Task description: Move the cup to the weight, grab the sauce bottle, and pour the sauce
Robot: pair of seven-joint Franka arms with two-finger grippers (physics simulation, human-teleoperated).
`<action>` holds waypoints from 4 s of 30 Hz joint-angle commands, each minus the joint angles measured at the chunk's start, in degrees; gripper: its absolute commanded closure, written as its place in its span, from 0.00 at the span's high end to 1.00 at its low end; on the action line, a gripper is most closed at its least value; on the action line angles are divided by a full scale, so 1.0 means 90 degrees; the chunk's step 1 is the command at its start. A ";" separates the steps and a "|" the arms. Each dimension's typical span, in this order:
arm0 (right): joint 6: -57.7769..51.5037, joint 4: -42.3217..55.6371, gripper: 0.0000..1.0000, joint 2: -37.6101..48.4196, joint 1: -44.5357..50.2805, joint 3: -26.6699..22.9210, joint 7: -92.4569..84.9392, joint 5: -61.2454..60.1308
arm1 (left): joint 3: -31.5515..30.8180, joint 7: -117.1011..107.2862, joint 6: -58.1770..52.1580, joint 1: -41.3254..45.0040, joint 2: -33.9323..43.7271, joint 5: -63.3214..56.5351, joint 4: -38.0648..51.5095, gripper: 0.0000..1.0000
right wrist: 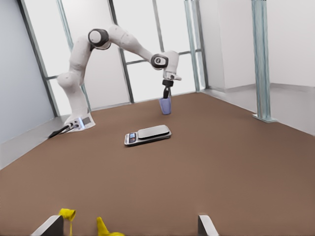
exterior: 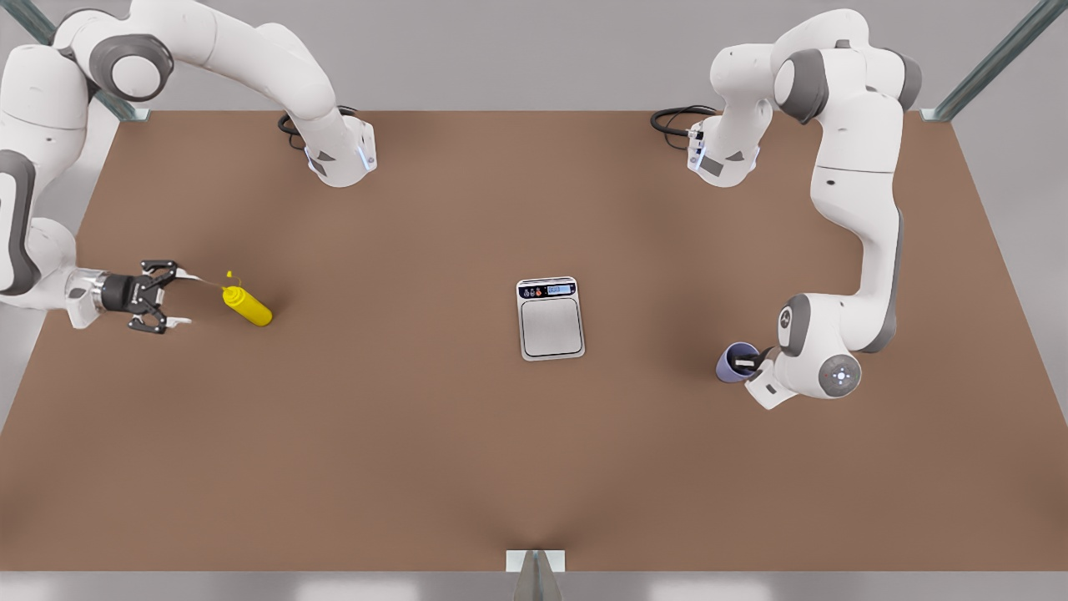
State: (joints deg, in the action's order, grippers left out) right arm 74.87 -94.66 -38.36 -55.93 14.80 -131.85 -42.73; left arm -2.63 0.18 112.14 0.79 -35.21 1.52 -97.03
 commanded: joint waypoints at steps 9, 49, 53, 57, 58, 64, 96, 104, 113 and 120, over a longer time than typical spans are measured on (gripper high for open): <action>0.0274 0.0019 1.00 -0.0835 -0.0309 -0.0141 -0.1581 0.0099 | 0.0009 0.0000 0.0020 -0.0009 -0.0014 -0.0013 0.0039 0.21; 0.1720 -0.1514 0.90 -0.0923 0.0003 0.0142 -0.1688 -0.0223 | -0.2374 -0.5869 0.1270 0.1563 0.0035 0.1257 0.0244 0.21; 0.1730 -0.1524 0.62 -0.0903 0.0082 0.0201 -0.1678 -0.0223 | -0.2452 -0.5850 0.1241 0.1573 -0.0014 0.1237 0.0166 0.21; 0.1759 -0.1533 0.58 -0.0874 0.0111 0.0201 -0.1669 -0.0233 | -0.2452 -0.5859 0.1241 0.1719 -0.0033 0.1257 0.0176 0.21; 0.1759 -0.1543 0.56 -0.0874 0.0111 0.0201 -0.1669 -0.0233 | -0.2452 -0.5850 0.1241 0.1719 -0.0053 0.1257 0.0176 0.21; 0.1759 -0.1524 0.47 -0.0786 0.0111 0.0250 -0.1639 -0.0292 | -0.2345 -0.5820 0.1231 0.1700 -0.0102 0.1189 0.0176 0.21; 0.3350 0.2158 0.43 0.0278 0.6106 0.0767 0.5655 0.0753 | -0.0324 -0.0424 -0.3808 -0.0097 0.1783 -0.0176 0.2529 1.00; 0.4102 0.2236 0.43 0.0386 0.7552 0.0748 0.7071 0.1778 | -0.0040 0.0058 -0.2938 0.0049 0.3590 -0.0647 0.1055 1.00; 0.4757 0.2636 0.43 0.0083 0.8304 0.0562 0.8283 0.3038 | -0.0040 0.0049 -0.2948 0.0030 0.3492 -0.0647 0.1055 1.00; 0.4835 0.2617 0.43 -0.0034 0.8412 0.0543 0.8331 0.3116 | -0.0040 0.0049 -0.2958 0.0030 0.3394 -0.0638 0.1064 1.00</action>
State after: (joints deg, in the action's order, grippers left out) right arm 119.99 -71.20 -39.15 19.83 19.77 -55.59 -12.26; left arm -2.99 0.70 85.44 0.93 -4.66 -4.24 -87.45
